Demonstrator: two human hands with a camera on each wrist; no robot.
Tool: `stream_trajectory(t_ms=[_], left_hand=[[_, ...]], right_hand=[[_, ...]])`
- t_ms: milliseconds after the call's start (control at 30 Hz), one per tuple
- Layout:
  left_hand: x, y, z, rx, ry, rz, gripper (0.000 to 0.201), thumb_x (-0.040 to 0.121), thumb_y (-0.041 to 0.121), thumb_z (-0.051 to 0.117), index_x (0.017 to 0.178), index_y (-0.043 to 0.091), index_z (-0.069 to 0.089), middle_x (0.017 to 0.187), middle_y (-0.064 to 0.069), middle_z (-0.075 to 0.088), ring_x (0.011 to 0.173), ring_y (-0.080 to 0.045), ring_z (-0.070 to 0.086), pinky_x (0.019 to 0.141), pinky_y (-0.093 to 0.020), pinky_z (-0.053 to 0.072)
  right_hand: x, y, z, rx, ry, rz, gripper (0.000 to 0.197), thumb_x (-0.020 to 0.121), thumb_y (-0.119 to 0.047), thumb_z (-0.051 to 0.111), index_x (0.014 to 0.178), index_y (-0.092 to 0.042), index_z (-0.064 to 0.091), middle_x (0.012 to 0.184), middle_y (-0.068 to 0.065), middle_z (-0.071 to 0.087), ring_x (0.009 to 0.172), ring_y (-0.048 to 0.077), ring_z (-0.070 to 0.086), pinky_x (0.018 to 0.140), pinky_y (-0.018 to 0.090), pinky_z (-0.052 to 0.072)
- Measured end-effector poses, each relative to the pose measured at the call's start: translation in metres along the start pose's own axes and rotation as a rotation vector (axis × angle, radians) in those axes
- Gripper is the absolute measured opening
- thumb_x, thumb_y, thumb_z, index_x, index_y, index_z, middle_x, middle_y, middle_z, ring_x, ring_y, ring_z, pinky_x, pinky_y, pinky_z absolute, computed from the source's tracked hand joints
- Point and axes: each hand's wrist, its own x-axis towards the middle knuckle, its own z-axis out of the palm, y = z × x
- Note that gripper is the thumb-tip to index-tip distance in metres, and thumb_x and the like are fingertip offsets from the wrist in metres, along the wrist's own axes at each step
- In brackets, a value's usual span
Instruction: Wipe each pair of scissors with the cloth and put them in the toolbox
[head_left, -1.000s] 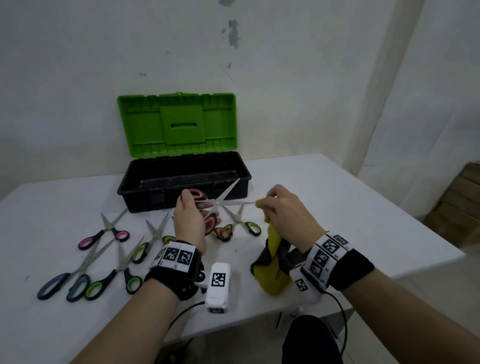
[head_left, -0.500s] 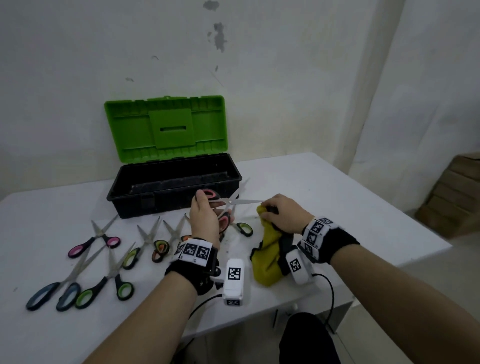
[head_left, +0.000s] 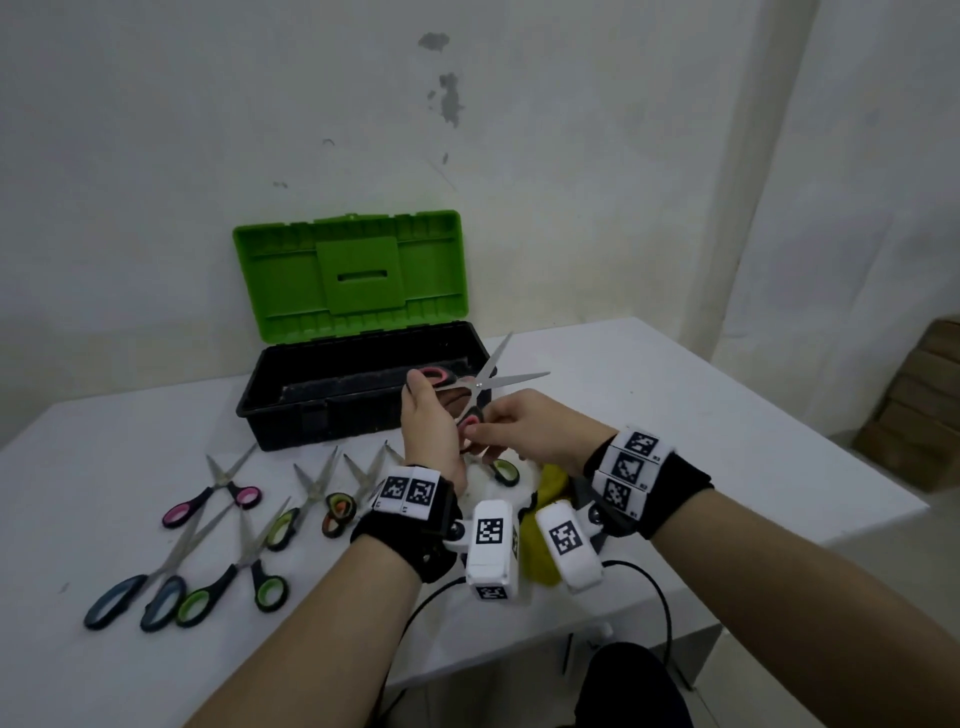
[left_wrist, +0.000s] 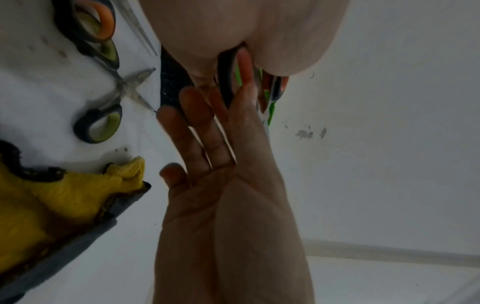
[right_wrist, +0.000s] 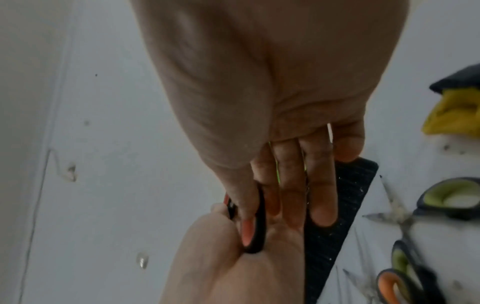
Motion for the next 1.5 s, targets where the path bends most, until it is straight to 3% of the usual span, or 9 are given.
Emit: stream_trajectory(t_ms=[133, 233, 433, 633, 867, 1000, 1167, 1300, 1500], left_hand=[[0.004, 0.007, -0.015, 0.076, -0.017, 0.129, 0.025, 0.103, 0.036, 0.047, 0.110, 0.018, 0.063, 0.104, -0.007, 0.070, 0.088, -0.017, 0.067, 0.074, -0.031, 0.055], [0.014, 0.016, -0.036, 0.138, 0.000, 0.180, 0.019, 0.099, 0.020, 0.058, 0.115, 0.012, 0.064, 0.096, -0.001, 0.069, 0.081, -0.011, 0.063, 0.070, -0.025, 0.053], [0.022, 0.038, -0.065, 0.231, -0.150, 0.046, 0.013, 0.097, 0.015, 0.062, 0.103, 0.011, 0.073, 0.085, -0.002, 0.075, 0.070, -0.012, 0.067, 0.075, -0.028, 0.056], [0.027, 0.045, -0.074, 0.284, -0.182, -0.010, 0.008, 0.092, 0.007, 0.067, 0.091, 0.001, 0.073, 0.074, -0.012, 0.073, 0.066, -0.015, 0.072, 0.081, -0.030, 0.059], [0.029, 0.040, -0.074, 0.290, -0.136, 0.013, 0.010, 0.092, 0.008, 0.067, 0.087, 0.000, 0.072, 0.073, -0.012, 0.074, 0.066, -0.016, 0.072, 0.072, -0.026, 0.060], [0.036, 0.053, -0.067, 0.413, -0.166, 0.092, 0.010, 0.091, 0.005, 0.066, 0.085, 0.000, 0.072, 0.080, -0.015, 0.074, 0.069, -0.019, 0.073, 0.070, -0.027, 0.061], [0.053, 0.070, -0.059, 0.576, -0.238, 0.197, 0.016, 0.088, 0.007, 0.069, 0.073, 0.009, 0.074, 0.079, -0.015, 0.075, 0.077, -0.026, 0.075, 0.087, -0.043, 0.059], [0.079, 0.089, -0.065, 0.694, -0.245, 0.285, 0.020, 0.086, 0.024, 0.075, 0.102, 0.013, 0.072, 0.101, -0.009, 0.074, 0.089, -0.019, 0.071, 0.089, -0.037, 0.057], [0.146, 0.122, -0.136, 1.025, -0.025, 0.335, 0.052, 0.097, 0.035, 0.059, 0.143, 0.013, 0.049, 0.141, -0.011, 0.055, 0.130, -0.028, 0.052, 0.111, -0.039, 0.039]], right_hand=[[0.009, 0.000, -0.005, 0.133, 0.077, 0.011, 0.024, 0.097, -0.026, 0.057, 0.093, -0.005, 0.069, 0.083, 0.009, 0.074, 0.070, 0.015, 0.071, 0.054, 0.021, 0.040], [0.016, 0.000, -0.011, 0.125, 0.167, 0.011, 0.026, 0.097, -0.030, 0.055, 0.088, -0.012, 0.070, 0.069, 0.006, 0.071, 0.065, 0.015, 0.069, 0.054, 0.024, 0.041], [0.037, -0.009, 0.001, -0.020, 0.298, -0.001, 0.029, 0.096, -0.037, 0.052, 0.086, -0.019, 0.071, 0.058, 0.004, 0.070, 0.060, 0.015, 0.062, 0.062, 0.030, 0.051], [0.047, -0.023, 0.019, -0.086, 0.371, -0.057, 0.030, 0.096, -0.035, 0.054, 0.079, -0.017, 0.071, 0.057, 0.004, 0.068, 0.043, 0.001, 0.053, 0.044, 0.010, 0.035], [0.056, -0.027, 0.035, -0.003, 0.488, -0.121, 0.008, 0.093, -0.024, 0.061, 0.095, -0.016, 0.059, 0.062, 0.003, 0.068, 0.050, 0.008, 0.064, 0.049, 0.014, 0.045], [0.066, -0.033, 0.039, -0.151, 0.560, -0.139, 0.029, 0.089, -0.039, 0.064, 0.080, -0.012, 0.064, 0.070, 0.003, 0.067, 0.066, 0.015, 0.064, 0.064, 0.031, 0.053], [0.081, -0.048, 0.025, -0.220, 0.422, -0.025, 0.046, 0.080, -0.039, 0.076, 0.054, -0.009, 0.053, 0.050, 0.005, 0.044, 0.043, 0.012, 0.039, 0.039, 0.016, 0.028], [0.106, -0.068, 0.004, -0.324, 0.472, 0.021, 0.045, 0.082, -0.043, 0.071, 0.066, -0.002, 0.068, 0.058, 0.007, 0.053, 0.057, 0.020, 0.053, 0.055, 0.027, 0.043], [0.155, -0.075, -0.010, -0.507, 0.450, 0.201, 0.053, 0.082, -0.052, 0.068, 0.063, -0.006, 0.052, 0.056, 0.002, 0.047, 0.047, 0.014, 0.043, 0.039, 0.023, 0.032]])
